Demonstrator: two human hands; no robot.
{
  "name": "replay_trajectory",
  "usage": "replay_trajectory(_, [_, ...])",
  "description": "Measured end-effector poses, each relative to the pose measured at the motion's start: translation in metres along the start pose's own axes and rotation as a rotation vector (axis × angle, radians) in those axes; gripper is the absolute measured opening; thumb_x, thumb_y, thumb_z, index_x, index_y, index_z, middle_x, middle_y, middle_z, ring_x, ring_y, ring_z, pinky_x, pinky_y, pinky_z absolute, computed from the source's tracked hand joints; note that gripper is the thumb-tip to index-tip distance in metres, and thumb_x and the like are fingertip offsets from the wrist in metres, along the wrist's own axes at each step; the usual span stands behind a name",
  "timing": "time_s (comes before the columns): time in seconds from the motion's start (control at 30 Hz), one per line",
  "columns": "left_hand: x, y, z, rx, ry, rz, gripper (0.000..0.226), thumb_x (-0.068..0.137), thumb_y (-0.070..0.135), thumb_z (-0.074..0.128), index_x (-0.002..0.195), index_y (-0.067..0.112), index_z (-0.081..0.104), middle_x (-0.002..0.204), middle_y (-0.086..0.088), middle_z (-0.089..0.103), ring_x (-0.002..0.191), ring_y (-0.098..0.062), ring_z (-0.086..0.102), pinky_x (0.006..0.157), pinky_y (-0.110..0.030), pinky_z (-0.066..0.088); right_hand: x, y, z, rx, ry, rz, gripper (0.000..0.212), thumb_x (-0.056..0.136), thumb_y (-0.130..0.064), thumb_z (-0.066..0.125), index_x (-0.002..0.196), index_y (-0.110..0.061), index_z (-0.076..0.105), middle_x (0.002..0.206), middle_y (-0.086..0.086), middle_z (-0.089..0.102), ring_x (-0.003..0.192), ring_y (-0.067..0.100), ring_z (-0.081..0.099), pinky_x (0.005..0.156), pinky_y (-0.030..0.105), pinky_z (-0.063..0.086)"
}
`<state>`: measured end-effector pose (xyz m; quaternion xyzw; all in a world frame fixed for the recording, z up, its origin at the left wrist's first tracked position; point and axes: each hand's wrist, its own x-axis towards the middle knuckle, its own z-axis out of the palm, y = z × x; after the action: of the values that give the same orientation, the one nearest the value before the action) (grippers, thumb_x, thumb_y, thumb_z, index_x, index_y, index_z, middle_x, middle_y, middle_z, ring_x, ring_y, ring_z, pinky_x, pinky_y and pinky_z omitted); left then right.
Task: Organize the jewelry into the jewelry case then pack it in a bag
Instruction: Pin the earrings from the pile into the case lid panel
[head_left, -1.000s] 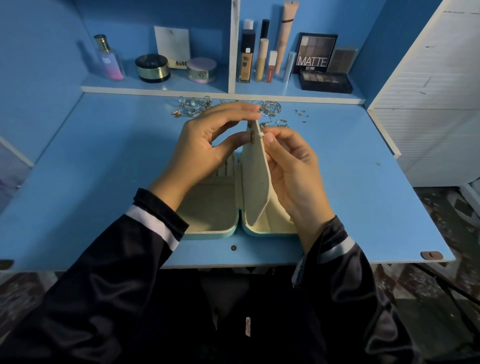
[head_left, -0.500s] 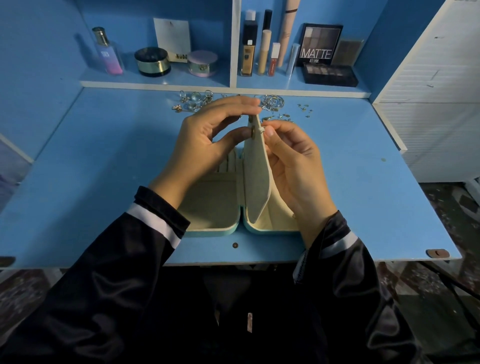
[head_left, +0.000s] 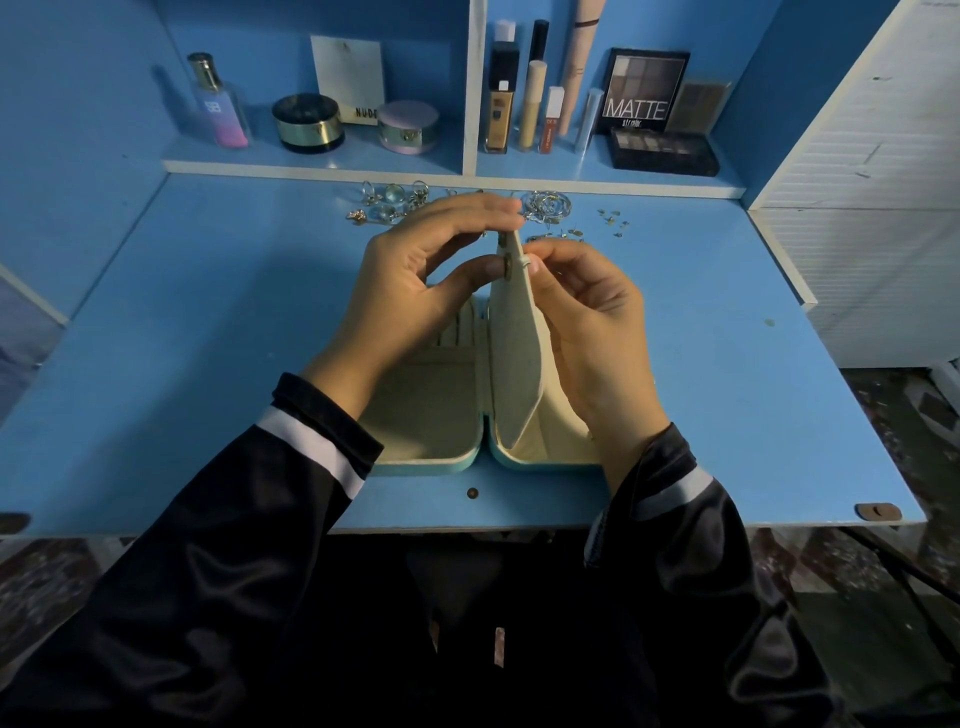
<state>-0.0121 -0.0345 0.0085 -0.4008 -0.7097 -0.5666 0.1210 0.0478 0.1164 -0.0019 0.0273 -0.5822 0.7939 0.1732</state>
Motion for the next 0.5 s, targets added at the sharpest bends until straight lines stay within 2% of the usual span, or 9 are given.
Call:
replay_trajectory(0.2, [-0.001, 0.0, 0.0, -0.029, 0.025, -0.015, 0.028, 0.091, 0.012, 0.066, 0.118, 0.011, 0.061, 0.125, -0.006, 0.061, 0.123, -0.024, 0.058, 0.104, -0.038, 0.047, 0.005, -0.006, -0.004, -0.057, -0.095, -0.026, 0.007, 0.09, 0.002, 0.06, 0.094, -0.002, 0.064, 0.09, 0.009, 0.066, 0.086, 0.019, 0.061, 0.082, 0.029, 0.049])
replay_trajectory(0.5, [0.0, 0.0, -0.001, -0.026, 0.041, -0.013, 0.028, 0.09, 0.013, 0.066, 0.117, 0.009, 0.061, 0.123, -0.005, 0.062, 0.121, -0.023, 0.06, 0.103, -0.033, 0.048, 0.012, -0.017, -0.009, -0.208, -0.19, -0.052, 0.008, 0.09, 0.002, 0.062, 0.098, 0.003, 0.061, 0.085, 0.005, 0.065, 0.081, 0.014, 0.062, 0.08, 0.026, 0.051])
